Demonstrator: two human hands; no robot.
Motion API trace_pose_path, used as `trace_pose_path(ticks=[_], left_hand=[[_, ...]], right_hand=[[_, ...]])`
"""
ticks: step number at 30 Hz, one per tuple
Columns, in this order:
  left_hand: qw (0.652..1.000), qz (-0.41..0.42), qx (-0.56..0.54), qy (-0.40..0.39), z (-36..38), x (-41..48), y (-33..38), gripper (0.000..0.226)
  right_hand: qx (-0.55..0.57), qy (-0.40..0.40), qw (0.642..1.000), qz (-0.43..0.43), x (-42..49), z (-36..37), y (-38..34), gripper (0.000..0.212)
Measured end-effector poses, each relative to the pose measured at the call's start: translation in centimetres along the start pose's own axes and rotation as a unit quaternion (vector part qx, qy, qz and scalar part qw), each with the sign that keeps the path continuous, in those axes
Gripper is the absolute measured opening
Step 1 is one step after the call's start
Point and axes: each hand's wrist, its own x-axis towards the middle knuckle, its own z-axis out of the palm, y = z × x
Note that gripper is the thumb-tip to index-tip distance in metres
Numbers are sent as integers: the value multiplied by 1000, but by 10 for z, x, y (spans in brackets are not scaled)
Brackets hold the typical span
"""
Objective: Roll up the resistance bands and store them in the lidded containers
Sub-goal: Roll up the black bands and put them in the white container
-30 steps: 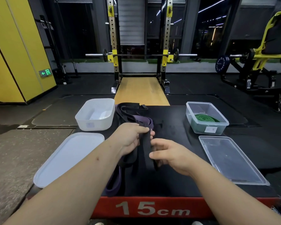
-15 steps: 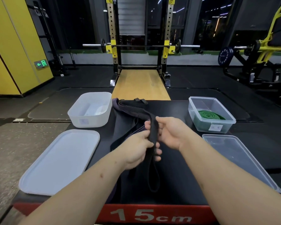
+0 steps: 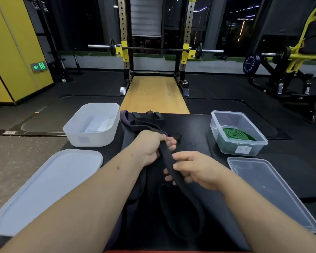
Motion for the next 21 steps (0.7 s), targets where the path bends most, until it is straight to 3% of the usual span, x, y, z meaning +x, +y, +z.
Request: trace_pose_path(ticks=[5,8,10,15,17,21], left_hand=[[998,29,40,-40,-7,12,-13,20],[988,40,106,-108,-6,13,-21,23],[976,39,150,-154,-4,13,-24,28],[966,15,188,-178,-6,22,-18,17],[972,18,181,-151,-3,26,-16,16],[991,76,102,-49,13,42,-4,29]], right_hand=[[96,131,985,52,42,-28,-17,41],[138,112,982,67,66,-34,-36,62],[116,89,987,68,80,-36,-50,64],[134,66,986,78,111,-52,-73,46],[138,83,985,70,123,-56,-83,33],[209,177,959,-74,143,-51,-107,17]])
